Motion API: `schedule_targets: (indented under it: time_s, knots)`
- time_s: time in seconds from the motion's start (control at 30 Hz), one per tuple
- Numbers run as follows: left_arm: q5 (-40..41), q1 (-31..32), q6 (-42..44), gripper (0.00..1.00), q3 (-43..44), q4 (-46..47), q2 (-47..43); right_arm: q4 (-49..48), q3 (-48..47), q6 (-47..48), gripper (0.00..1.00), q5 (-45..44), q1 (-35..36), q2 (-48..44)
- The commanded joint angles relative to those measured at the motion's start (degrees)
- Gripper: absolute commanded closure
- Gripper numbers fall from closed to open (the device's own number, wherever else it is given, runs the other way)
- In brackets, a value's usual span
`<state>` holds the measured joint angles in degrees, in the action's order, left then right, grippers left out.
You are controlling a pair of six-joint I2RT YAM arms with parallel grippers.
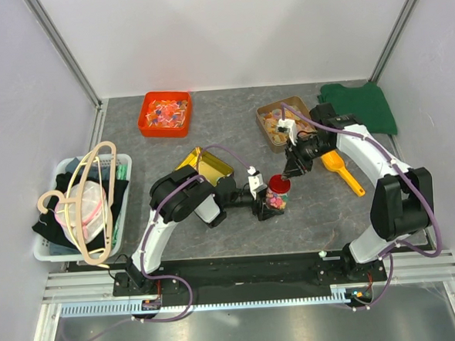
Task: Pack the candies
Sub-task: Screw the bottle lid onto the packing bottle.
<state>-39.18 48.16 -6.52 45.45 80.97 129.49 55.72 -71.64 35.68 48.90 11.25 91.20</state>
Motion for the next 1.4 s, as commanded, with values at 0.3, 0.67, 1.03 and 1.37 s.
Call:
schedule_targets:
  time_s: [0.3, 0.67, 1.03, 1.37]
  knots:
    - [4.7, -0.9, -2.7, 0.97, 0.1, 14.4, 1.6, 15.5, 4.4, 7.3, 0.73, -2.1, 0.5, -2.3]
    - [5.2, -0.9, -2.7, 0.98, 0.2, 14.4, 1.9, 18.2, 5.4, 8.7, 0.72, -4.0, 0.6, -4.3]
    - [4.4, -0.9, -2.4, 0.98, 0.3, 14.4, 1.9, 18.4, -5.9, 8.2, 0.49, -7.9, 0.6, -2.9]
    - [3.6, -0.9, -2.3, 0.98, 0.4, 14.4, 2.0, 16.4, -21.3, 7.7, 0.47, -5.6, 1.0, 7.1]
